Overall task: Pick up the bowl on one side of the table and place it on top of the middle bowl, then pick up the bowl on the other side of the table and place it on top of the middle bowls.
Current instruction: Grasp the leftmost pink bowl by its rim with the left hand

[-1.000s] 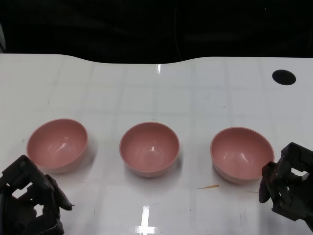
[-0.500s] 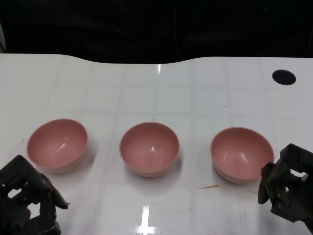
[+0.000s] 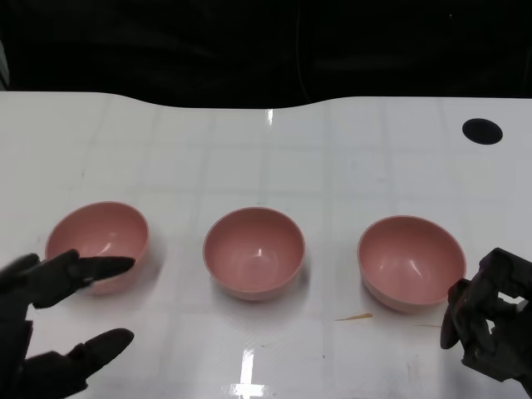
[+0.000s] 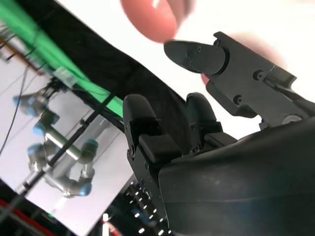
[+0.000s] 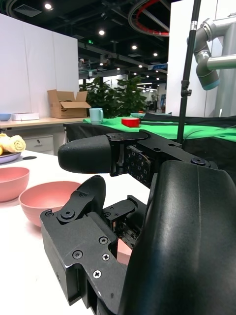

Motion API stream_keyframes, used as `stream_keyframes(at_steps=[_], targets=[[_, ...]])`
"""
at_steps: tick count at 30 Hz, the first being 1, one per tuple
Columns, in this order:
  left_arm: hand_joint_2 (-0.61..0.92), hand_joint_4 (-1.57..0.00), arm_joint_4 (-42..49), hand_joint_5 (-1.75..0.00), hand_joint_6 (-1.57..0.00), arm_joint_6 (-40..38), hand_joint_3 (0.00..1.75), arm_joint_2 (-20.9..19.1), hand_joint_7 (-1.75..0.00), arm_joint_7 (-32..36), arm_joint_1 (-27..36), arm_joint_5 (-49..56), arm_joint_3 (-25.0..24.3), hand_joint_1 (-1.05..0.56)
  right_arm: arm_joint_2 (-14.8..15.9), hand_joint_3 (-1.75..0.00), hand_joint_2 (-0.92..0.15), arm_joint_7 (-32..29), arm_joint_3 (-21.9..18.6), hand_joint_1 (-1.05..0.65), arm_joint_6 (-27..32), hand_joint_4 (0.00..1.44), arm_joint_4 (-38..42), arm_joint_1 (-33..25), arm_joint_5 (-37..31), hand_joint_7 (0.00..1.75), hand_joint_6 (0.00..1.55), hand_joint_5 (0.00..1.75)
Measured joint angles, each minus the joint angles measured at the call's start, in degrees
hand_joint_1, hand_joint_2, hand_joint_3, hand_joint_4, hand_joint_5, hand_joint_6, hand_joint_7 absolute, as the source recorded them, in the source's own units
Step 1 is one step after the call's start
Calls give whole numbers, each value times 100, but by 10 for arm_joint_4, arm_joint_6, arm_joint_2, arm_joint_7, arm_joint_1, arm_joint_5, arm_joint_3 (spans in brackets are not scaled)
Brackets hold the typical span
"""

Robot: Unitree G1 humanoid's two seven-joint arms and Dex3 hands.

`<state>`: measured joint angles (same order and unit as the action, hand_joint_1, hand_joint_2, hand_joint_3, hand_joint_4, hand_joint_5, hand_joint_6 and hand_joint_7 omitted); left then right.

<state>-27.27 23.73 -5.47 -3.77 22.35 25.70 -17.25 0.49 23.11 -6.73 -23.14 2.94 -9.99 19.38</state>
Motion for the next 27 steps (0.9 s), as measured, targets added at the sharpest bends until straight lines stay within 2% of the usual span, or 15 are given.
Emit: stream_keyframes(at_steps=[4,8,14,19,27], targets=[[79,-63,-64,-39,-83,-61,0,-28,-3,-16,-1,79,-1,-67,0,-108,-62,-2,0,-4,0,95,0,0,0,135,90,162],[73,-67,-100,-21,-77,-109,0,-76,0,-55,-19,150,0,-69,0,-107,-62,-5,0,-4,0,95,0,0,0,135,90,162],[71,-77,-121,-9,-76,-157,0,-145,0,-110,-69,235,5,-75,-1,-107,-61,-3,0,-4,-13,95,10,0,0,135,90,162],[68,-78,-84,-6,-77,-168,0,-189,0,-125,-122,240,24,-73,-1,-106,-62,-3,1,-5,-19,95,19,3,0,136,89,162],[73,-79,15,-3,-79,-144,1,-221,-1,-114,-171,217,74,-68,-2,-102,-63,-2,3,-5,-20,95,22,2,0,134,90,161]])
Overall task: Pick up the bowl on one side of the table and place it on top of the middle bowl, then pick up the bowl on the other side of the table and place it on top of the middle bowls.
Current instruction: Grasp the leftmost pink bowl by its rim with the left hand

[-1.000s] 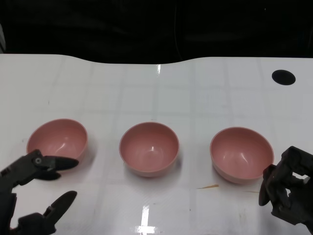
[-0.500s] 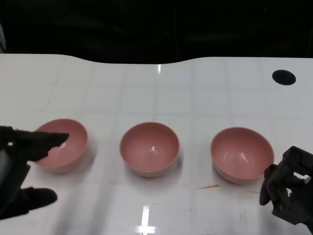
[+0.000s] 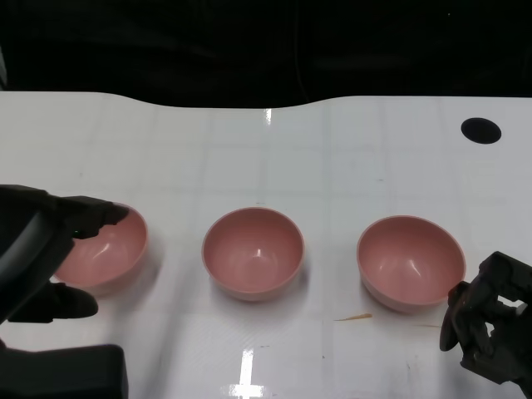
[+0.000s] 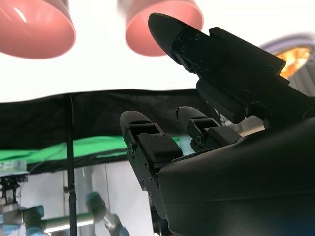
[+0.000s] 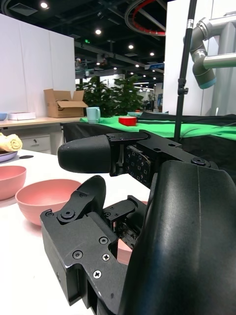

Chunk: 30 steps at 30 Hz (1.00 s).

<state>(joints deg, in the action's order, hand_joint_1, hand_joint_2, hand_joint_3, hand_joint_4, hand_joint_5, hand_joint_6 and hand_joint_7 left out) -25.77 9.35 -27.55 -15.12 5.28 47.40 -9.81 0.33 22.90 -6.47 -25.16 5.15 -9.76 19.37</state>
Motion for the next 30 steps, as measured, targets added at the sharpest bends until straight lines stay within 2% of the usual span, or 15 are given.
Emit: stream_keyframes(at_steps=[7,14,23,30], targets=[[82,-73,61,0,-72,-2,3,-1,0,22,-10,3,54,-70,0,-104,-62,1,2,-4,0,95,0,0,1,133,91,161],[84,-73,129,0,-72,-16,1,7,0,66,-12,14,100,-69,0,-104,-62,8,2,-5,-3,96,1,0,3,132,91,161],[84,-74,225,0,-72,-4,0,-3,0,135,-29,14,127,-66,-9,-108,-60,0,3,-5,-18,97,4,-3,-1,132,92,160],[87,-74,219,0,-72,-2,1,-22,0,157,-43,16,129,-69,-9,-108,-60,3,3,-5,-27,95,8,-3,-3,134,90,160]])
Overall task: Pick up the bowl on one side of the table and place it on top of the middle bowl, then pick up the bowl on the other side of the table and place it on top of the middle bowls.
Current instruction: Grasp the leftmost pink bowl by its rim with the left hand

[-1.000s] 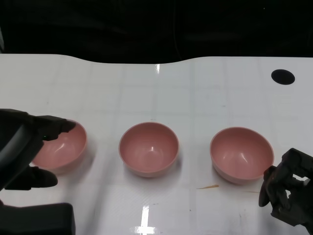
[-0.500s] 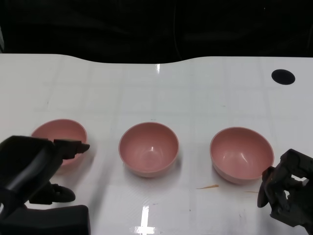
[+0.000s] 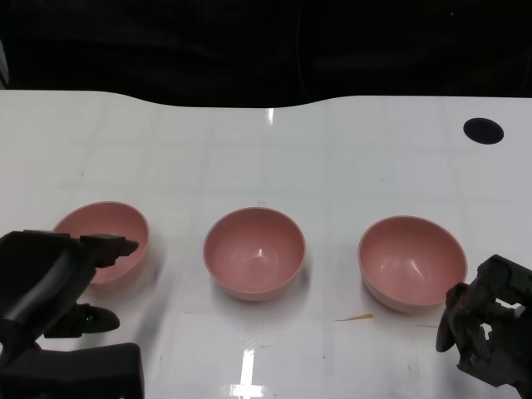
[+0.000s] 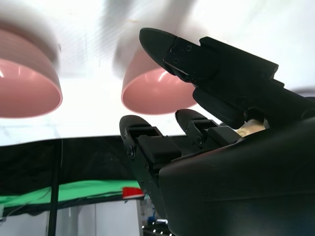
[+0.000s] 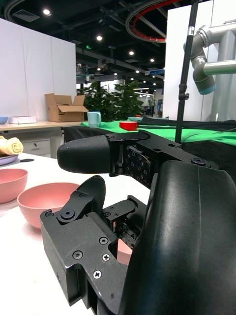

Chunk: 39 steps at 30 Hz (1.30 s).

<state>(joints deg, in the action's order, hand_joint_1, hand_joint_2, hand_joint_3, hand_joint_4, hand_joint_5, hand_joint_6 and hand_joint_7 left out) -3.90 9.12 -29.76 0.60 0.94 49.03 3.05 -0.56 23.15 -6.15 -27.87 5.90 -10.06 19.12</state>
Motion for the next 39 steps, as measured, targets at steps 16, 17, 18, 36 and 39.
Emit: stream_keyframes(at_steps=[16,17,18,36,39], targets=[[84,-75,3,-1,-74,-78,0,3,-1,26,-40,61,19,-67,0,-108,-60,5,0,-5,0,96,5,-1,2,133,91,161],[84,-75,15,-1,-74,-79,0,1,0,28,-47,65,24,-67,0,-108,-60,5,0,-5,0,96,5,-1,2,134,91,162],[84,-75,25,0,-74,-81,0,0,0,30,-52,68,27,-67,0,-108,-59,5,0,-5,0,96,5,-1,2,134,91,162],[90,-71,148,0,-70,-91,0,12,0,66,-95,50,91,-73,0,-104,-63,9,-1,-3,1,95,-5,-8,5,135,89,162],[90,-69,155,0,-69,-93,0,20,0,66,-96,40,99,-73,0,-104,-63,8,-1,-2,1,94,-7,-8,5,136,89,163]])
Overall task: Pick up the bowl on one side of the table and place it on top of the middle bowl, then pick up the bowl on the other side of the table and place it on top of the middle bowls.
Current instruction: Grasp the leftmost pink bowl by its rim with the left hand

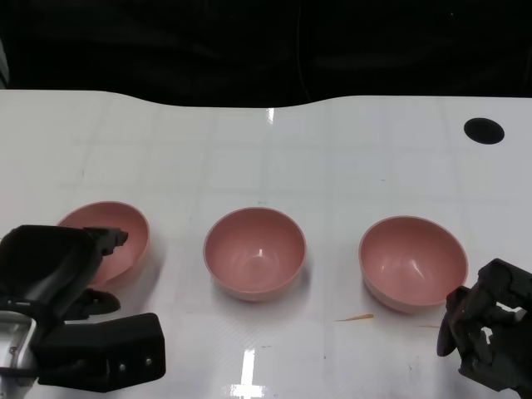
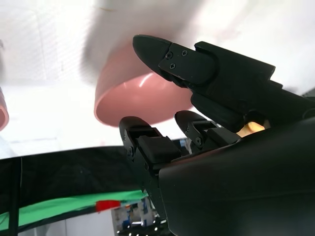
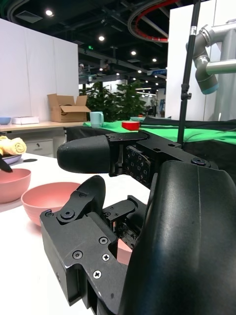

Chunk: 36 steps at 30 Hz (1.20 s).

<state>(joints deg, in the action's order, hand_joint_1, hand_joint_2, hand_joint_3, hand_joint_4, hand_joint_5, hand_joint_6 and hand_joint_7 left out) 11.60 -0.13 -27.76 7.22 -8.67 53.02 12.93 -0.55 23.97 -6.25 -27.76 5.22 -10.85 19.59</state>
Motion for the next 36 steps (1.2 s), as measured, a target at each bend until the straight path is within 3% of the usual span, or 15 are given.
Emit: stream_keyframes(at_steps=[10,22,36], targets=[[90,-69,26,0,-70,0,0,9,0,10,-10,-21,14,-69,0,-108,-61,-11,1,-3,11,94,-12,-4,-1,136,90,163],[91,-70,141,0,-71,26,0,11,0,46,-72,-42,35,-65,0,-112,-58,-5,4,-3,0,95,-7,-5,-2,137,90,165],[92,-67,236,0,-72,39,4,18,0,51,-113,-47,74,-63,0,-108,-61,0,6,-3,1,93,-8,-8,0,137,88,164]])
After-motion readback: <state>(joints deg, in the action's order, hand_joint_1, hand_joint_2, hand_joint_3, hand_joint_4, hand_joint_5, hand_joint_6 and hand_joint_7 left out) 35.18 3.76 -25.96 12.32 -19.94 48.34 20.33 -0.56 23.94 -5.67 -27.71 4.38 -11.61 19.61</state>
